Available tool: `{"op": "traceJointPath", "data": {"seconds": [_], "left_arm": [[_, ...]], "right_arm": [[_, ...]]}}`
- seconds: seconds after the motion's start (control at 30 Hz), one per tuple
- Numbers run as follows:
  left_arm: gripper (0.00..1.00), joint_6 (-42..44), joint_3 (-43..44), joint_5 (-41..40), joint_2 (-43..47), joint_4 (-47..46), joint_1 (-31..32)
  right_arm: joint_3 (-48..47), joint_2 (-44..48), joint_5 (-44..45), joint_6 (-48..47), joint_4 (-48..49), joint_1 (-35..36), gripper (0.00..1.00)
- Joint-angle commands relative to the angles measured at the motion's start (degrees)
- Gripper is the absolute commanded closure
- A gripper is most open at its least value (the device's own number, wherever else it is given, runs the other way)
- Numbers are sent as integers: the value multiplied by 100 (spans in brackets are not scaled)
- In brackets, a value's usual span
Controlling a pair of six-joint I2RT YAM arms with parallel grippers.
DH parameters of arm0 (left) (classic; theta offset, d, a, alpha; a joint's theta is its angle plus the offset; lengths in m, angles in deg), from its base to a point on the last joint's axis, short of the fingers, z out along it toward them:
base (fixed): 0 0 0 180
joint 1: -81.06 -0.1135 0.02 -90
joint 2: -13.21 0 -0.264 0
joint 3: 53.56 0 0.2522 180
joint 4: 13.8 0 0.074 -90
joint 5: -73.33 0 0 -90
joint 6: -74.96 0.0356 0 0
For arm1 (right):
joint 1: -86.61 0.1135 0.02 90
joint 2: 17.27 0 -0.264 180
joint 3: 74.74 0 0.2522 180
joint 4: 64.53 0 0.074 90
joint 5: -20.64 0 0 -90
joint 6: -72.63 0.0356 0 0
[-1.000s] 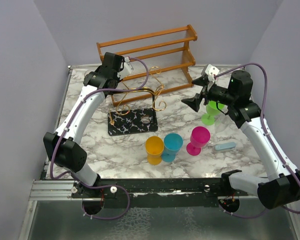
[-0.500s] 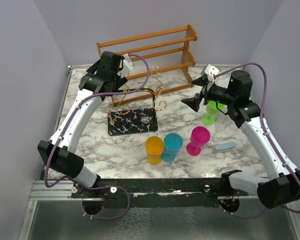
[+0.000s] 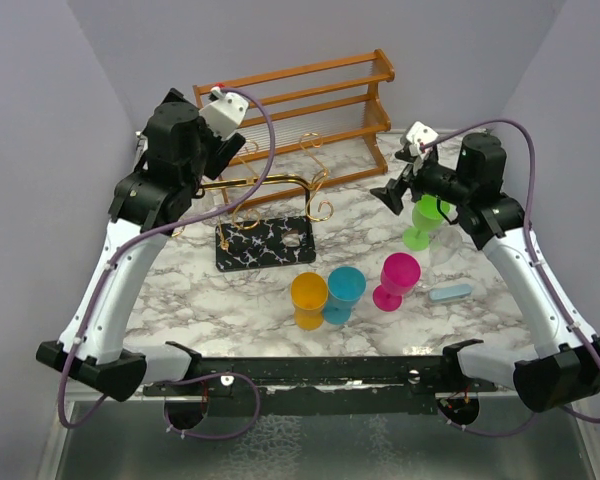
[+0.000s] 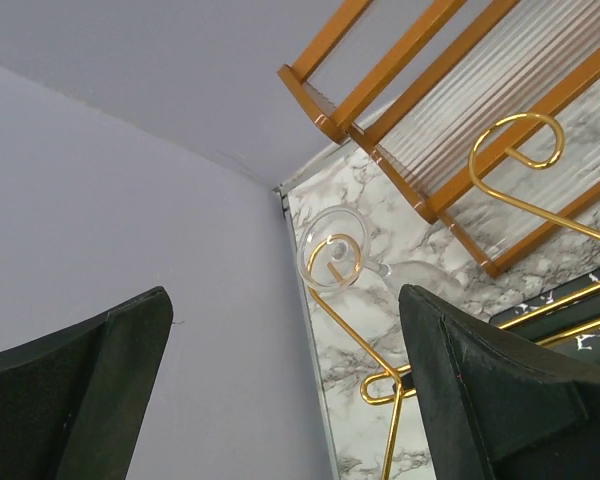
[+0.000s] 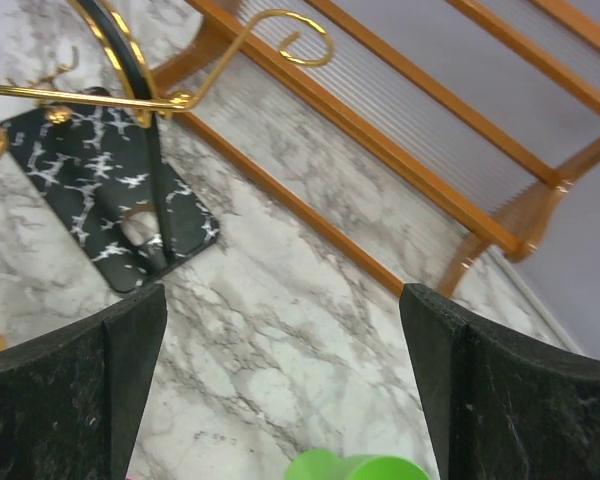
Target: Place the wine glass upside down on the wine glass rack
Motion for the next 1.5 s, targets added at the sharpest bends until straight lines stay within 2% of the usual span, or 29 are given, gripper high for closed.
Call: {"op": "traceJointPath", "data": {"seconds": [0.0, 0.17, 0.37, 0.43, 0.6, 0.7, 0.83, 0.97, 1.07, 1.2, 1.47], "left_arm": [[1, -276, -310, 507, 333, -285, 26], [1, -328, -560, 819, 716, -314, -3], [1, -389, -751, 1073, 984, -438, -52], [1, -412, -823, 1099, 1021, -504, -59], [1, -504, -941, 1173, 1106, -617, -102], [1, -553, -994, 1222, 1156, -645, -129], [1, -618, -1010, 1249, 1151, -620, -146], [1, -673, -1015, 1278, 1120, -621, -158], [1, -677, -1015, 1273, 1121, -625, -162], [1, -677, -1015, 1246, 1140, -629, -179], [1, -695, -991, 1292, 1131, -627, -184]], "right_arm": [[-419, 46, 1343, -691, -700, 4, 1], [-330, 330, 2454, -923, -1334, 0, 1], [43, 891, 3100, -835, -1813, 4, 0], [195, 1078, 2973, -829, -1944, -187, 1], [278, 1534, 2279, -585, -2327, -1177, 5], [271, 1708, 1990, -518, -2718, -1524, 10], [348, 1783, 2020, -573, -3062, -1890, 19], [330, 1694, 1900, -584, -3290, -2051, 32], [263, 1511, 1814, -633, -3542, -2061, 46], [338, 1322, 2130, -668, -3603, -2057, 59], [400, 1020, 2159, -646, -3542, -2061, 67]]}}
